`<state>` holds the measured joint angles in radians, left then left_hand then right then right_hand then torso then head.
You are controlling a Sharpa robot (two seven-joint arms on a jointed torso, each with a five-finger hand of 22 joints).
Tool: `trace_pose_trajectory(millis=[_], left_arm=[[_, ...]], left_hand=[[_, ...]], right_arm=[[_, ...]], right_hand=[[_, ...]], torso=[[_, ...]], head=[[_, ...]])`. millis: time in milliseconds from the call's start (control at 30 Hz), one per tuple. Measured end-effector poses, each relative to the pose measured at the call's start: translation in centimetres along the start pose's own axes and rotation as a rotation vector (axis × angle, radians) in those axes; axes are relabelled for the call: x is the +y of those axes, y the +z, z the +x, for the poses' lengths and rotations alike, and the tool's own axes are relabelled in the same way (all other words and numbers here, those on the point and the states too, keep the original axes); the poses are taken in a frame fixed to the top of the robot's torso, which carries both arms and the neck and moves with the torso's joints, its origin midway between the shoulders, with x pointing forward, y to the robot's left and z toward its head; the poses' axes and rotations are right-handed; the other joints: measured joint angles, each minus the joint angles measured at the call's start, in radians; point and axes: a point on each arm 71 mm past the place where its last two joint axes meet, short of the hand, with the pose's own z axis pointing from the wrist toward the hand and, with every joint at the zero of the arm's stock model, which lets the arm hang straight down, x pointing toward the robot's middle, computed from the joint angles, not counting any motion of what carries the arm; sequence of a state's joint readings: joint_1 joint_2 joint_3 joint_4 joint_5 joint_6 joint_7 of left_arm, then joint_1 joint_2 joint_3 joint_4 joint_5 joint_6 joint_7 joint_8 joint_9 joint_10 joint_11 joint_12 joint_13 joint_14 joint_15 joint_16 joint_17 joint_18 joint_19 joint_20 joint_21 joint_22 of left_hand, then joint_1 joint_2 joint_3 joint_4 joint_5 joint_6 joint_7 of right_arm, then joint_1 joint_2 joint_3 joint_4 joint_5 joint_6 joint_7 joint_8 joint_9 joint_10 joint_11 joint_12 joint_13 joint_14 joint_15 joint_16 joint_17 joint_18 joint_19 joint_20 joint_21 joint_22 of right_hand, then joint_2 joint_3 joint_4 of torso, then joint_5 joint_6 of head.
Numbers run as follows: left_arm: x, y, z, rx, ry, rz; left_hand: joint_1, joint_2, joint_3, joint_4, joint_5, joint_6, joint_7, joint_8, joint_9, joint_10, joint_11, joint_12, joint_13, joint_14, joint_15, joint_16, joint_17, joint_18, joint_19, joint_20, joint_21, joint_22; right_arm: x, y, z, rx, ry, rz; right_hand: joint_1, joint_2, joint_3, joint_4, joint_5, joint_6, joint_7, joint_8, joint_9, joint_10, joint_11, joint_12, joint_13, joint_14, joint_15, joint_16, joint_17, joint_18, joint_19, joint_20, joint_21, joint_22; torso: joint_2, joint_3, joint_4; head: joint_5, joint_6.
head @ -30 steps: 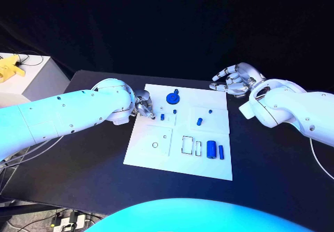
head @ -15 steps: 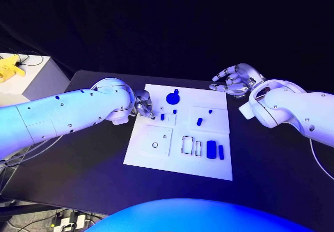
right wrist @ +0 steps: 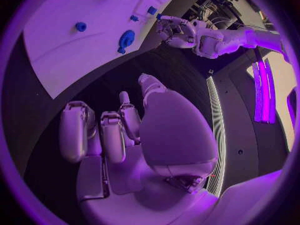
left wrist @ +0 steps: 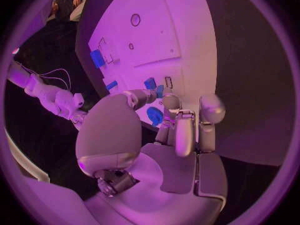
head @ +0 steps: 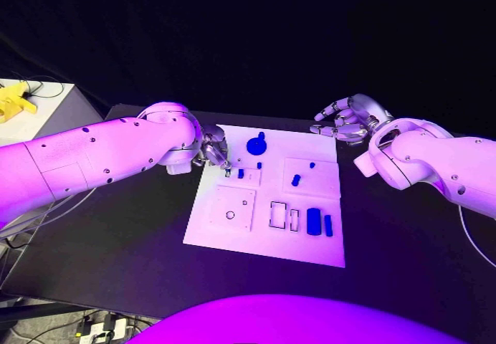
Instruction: Assemble the parts on the task board
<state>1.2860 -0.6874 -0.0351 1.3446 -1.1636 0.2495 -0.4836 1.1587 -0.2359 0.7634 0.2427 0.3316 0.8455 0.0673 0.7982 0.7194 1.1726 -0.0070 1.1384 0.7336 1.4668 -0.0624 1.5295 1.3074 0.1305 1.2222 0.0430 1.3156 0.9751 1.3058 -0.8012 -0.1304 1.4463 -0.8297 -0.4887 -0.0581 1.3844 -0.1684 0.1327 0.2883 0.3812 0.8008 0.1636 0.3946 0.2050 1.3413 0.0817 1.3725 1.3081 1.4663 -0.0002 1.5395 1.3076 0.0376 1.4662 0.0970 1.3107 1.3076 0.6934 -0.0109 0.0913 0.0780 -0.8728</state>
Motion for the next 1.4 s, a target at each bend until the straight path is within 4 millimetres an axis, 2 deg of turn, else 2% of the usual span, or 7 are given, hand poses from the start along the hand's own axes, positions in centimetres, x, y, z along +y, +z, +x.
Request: trace_pose_trajectory(millis=[400,600,1400], left_arm=[[-0.1,0.9,-0.6,0.068,0.022,-0.02],[-0.3,1.3,-0.6,0.087,0.03,-0.027],[-0.3,1.6,-0.3,0.093,0.051,-0.036]], left_hand=[[-0.003,-0.003,0.0,0.0,-0.001,0.0,0.0,0.0,0.001,0.0,0.0,0.0,-0.004,0.0,0.0,0.0,0.0,0.0,0.0,0.0,0.0,-0.001],[-0.004,-0.004,0.0,0.0,-0.001,0.0,0.0,0.0,0.001,0.0,0.0,0.0,-0.004,0.0,0.0,0.0,0.0,0.0,0.0,0.0,0.0,-0.002],[-0.003,-0.003,0.0,0.0,0.002,0.0,0.0,-0.003,0.0,0.0,0.0,0.0,-0.004,0.0,0.0,0.0,0.0,0.0,0.0,0.0,0.0,-0.003]], right_arm=[[0.0,0.0,0.1,0.003,0.0,0.001],[0.0,0.0,0.1,0.004,0.0,0.001],[-0.1,0.0,0.2,0.006,0.001,0.002]], right_hand=[[-0.009,0.001,0.0,0.0,0.0,0.0,0.0,0.0,0.0,0.0,0.0,0.0,0.0,0.0,0.0,-0.004,0.0,0.0,0.0,0.0,0.0,0.0],[-0.009,0.001,0.0,0.0,0.0,0.0,0.0,0.0,0.0,0.0,0.0,0.0,0.0,0.0,0.0,-0.004,0.0,0.0,0.0,0.0,0.0,0.0],[-0.009,0.001,0.0,0.0,0.0,0.0,0.0,0.0,0.0,0.0,0.0,0.0,-0.001,0.0,0.0,-0.004,0.0,0.0,0.0,0.0,0.0,0.0]], torso=[[-0.001,0.0,0.0011],[-0.001,-0.0017,0.0013],[-0.002,-0.0025,0.0017]], head=[[0.0,0.0],[0.0,0.0],[0.0,0.0]])
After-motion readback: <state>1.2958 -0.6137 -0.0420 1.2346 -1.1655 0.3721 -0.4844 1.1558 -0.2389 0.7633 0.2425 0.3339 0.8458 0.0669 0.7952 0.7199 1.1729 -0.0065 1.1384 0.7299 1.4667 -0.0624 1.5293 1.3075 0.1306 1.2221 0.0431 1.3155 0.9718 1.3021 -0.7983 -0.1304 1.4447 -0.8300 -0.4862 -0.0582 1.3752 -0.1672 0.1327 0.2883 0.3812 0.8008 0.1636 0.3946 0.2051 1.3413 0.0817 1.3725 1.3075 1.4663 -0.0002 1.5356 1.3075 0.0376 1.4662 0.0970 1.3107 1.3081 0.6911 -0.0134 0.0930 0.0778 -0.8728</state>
